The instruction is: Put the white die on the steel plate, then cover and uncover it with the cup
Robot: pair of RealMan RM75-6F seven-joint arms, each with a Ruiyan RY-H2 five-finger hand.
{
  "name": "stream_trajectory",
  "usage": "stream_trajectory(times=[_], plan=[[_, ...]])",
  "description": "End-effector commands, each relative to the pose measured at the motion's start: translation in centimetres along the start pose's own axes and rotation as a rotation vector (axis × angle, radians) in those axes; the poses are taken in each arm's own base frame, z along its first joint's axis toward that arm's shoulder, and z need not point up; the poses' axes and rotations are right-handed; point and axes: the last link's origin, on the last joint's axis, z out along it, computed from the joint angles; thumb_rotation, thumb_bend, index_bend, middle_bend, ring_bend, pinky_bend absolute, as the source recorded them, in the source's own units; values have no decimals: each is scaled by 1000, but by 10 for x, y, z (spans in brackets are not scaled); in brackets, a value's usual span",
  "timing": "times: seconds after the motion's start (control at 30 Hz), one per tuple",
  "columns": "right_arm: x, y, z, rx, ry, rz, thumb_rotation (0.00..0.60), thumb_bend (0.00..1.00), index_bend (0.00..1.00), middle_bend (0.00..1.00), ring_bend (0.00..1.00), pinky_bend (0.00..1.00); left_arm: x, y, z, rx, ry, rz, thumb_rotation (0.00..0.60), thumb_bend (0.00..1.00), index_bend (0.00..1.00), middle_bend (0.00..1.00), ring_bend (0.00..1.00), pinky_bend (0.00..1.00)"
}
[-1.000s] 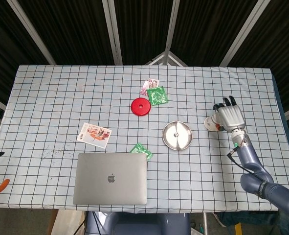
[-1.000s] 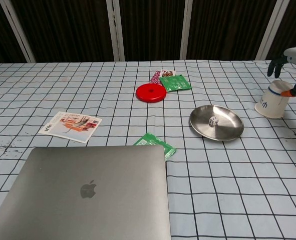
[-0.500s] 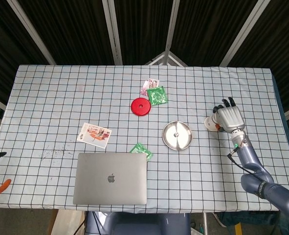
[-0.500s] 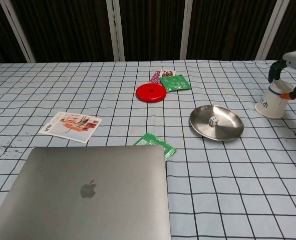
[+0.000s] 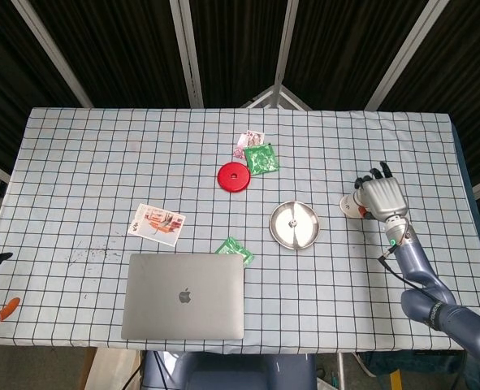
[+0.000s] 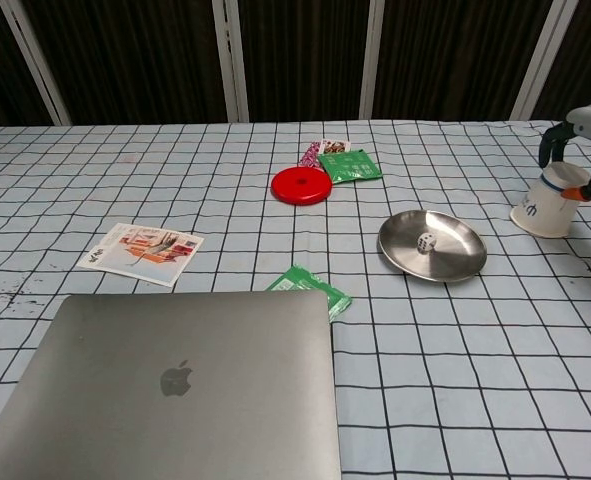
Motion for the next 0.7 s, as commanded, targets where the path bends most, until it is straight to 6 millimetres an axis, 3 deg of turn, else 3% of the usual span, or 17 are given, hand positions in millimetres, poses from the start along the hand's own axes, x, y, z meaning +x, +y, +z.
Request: stream_trajectory(times=[0.03, 0.4, 0.7], plan=[[0, 0, 0, 2, -3, 0, 600, 382, 414, 457, 207, 0, 0, 0, 0, -1, 0, 1, 600, 262, 226, 0, 0, 128], [3, -1, -2, 25, 1, -11, 600, 388, 419, 468, 216, 0, -1, 1, 0, -6, -5, 7, 600, 263, 227, 0, 0, 128], [21, -10, -6, 60, 41, -19, 600, 389, 425, 471, 219, 0, 0, 0, 0, -8, -6, 1, 600, 262, 228, 0, 0, 128]])
